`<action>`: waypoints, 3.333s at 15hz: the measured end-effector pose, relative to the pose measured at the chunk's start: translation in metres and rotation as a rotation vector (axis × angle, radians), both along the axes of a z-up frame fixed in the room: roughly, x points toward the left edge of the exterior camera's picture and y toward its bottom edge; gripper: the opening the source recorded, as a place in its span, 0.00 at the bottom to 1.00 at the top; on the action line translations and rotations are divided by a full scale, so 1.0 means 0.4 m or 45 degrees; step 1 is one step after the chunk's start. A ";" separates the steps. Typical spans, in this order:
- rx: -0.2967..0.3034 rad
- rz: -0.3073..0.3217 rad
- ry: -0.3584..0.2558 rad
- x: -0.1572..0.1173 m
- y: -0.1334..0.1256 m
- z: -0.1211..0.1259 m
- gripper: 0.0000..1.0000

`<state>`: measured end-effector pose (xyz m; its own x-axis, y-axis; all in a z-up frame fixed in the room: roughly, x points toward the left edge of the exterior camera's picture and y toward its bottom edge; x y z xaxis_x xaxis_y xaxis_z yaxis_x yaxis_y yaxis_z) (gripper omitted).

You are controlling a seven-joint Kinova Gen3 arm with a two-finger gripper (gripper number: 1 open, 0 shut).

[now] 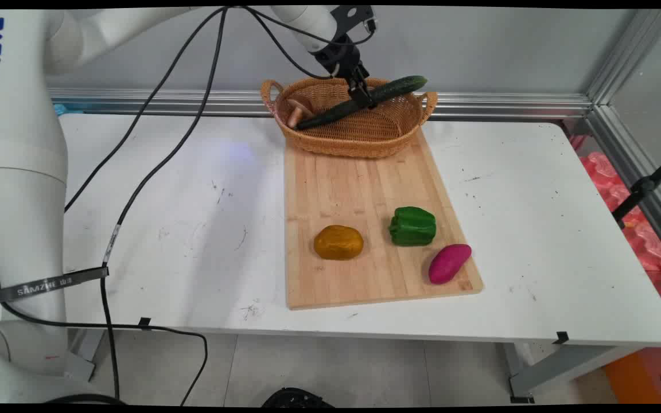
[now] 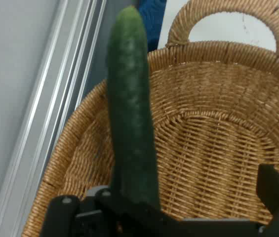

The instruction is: Pick up the potato from the cutting board

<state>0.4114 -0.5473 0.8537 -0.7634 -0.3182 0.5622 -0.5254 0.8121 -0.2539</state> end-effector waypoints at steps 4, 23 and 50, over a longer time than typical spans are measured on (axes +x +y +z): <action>0.003 -0.007 0.011 -0.007 0.029 0.029 1.00; 0.171 -0.126 0.076 -0.142 0.412 0.197 1.00; 0.283 -0.116 0.008 -0.139 0.766 -0.126 1.00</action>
<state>0.3557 -0.2410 0.8032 -0.7915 -0.3645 0.4906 -0.4483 0.8918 -0.0606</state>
